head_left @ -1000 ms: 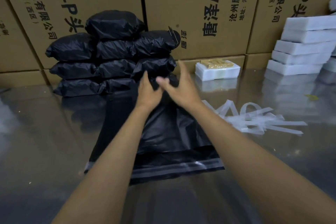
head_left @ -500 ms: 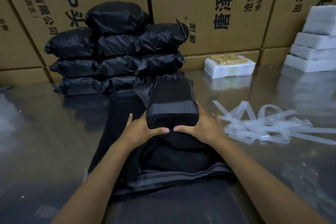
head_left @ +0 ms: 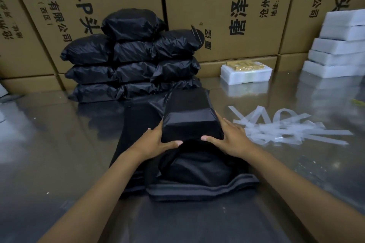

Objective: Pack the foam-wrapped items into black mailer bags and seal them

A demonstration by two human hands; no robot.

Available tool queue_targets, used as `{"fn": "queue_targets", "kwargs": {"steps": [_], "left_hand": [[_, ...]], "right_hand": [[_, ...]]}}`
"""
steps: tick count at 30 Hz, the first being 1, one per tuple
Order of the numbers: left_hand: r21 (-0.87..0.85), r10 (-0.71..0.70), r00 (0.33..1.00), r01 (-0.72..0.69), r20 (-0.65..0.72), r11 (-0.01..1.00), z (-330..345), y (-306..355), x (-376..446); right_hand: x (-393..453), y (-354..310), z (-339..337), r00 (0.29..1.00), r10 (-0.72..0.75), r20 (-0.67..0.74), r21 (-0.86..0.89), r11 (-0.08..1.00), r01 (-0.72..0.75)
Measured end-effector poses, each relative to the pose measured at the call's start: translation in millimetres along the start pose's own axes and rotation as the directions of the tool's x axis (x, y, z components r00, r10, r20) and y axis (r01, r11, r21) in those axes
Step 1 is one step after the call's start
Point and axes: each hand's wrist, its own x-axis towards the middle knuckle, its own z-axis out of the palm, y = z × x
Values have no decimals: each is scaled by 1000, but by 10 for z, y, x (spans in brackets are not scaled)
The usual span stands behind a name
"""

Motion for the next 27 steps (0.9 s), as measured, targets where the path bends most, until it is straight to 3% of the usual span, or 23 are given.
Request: {"fn": "queue_targets", "kwargs": {"steps": [3, 6, 8, 11, 15, 17, 20, 22, 24, 27], "left_hand": [[-39, 45, 997, -42, 69, 998, -36, 37, -318], [-120, 96, 989, -109, -110, 987, -87, -22, -674], [-136, 170, 971, -194, -166, 972, -112, -115, -913], [-114, 198, 980, -198, -9, 974, -150, -151, -1194], [-2, 264, 961, -265, 86, 964, -147, 1, -1290], [-47, 277, 960, -278, -24, 959, -106, 104, -1290], [-323, 163, 939, -261, -302, 909, -113, 239, -1220], [-452, 89, 927, -259, -364, 854, -151, 317, -1118], [-458, 43, 905, -256, -424, 851, -171, 354, -1001], [-478, -29, 856, -260, -516, 839, -209, 375, -804]], "right_hand": [[-311, 40, -154, 992, -95, 81, 114, 990, 86], [-680, 85, -269, 988, -151, -36, 286, 945, 155], [-908, 154, -315, 977, -181, -113, 221, 954, 203], [-1118, 261, -348, 970, -243, -21, 17, 970, 243], [-1239, 231, -396, 972, -229, 48, 76, 971, 225], [-1273, 249, -420, 968, -242, 71, 74, 969, 237], [-1290, 279, -430, 963, -248, 100, 36, 969, 246], [-1276, 249, -432, 967, -248, 59, 32, 969, 246], [-1214, 151, -426, 971, -237, 21, 42, 971, 236], [-1008, -37, -373, 979, -135, -153, 301, 937, 176]]}}
